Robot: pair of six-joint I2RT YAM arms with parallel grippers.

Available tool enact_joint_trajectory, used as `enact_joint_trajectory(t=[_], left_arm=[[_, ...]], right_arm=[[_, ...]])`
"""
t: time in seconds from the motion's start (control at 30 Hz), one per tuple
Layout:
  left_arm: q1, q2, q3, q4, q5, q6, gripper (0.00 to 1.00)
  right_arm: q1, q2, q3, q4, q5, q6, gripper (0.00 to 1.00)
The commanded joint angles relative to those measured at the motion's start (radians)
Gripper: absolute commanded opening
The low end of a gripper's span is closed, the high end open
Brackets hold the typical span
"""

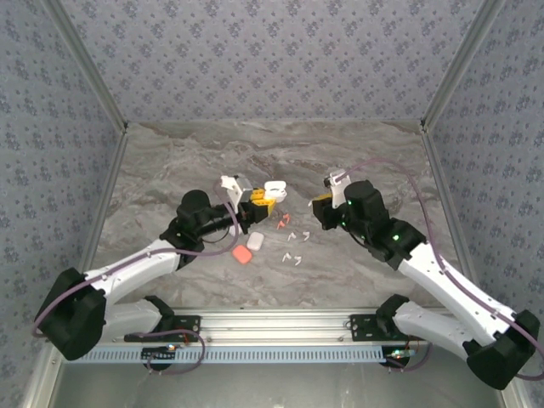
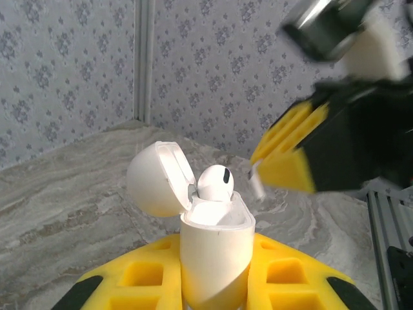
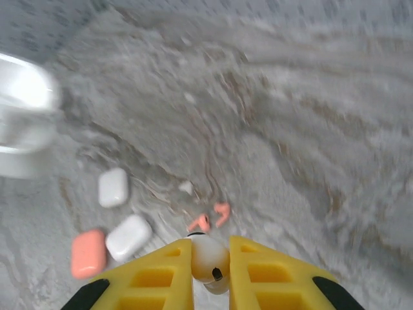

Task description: Insert wireless bluetooth earbuds into charging case

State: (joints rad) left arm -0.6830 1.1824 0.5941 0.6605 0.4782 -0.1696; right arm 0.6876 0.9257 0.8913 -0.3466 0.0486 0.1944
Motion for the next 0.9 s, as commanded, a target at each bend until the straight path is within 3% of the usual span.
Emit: enact_joint_trajectory(t=[0.0,0.33,0.87], left_arm=[[-0.008,0.019,0.044,0.066,0.017,-0.042,0.00],[-0.011,0.023,0.047,0.073,0.048,-0.029,0.00],[-0.012,0.008,0.033,0.071,0.059,-0.012,0.00]], right_arm=[[0.059,-0.018,0.093,0.017,0.038,-0.148,0.19],[0.139,0.110,0.271,0.026,-0.017,-0.329,0.20],[0.144,0.258,0.345,0.015,-0.099,-0.365,0.20]])
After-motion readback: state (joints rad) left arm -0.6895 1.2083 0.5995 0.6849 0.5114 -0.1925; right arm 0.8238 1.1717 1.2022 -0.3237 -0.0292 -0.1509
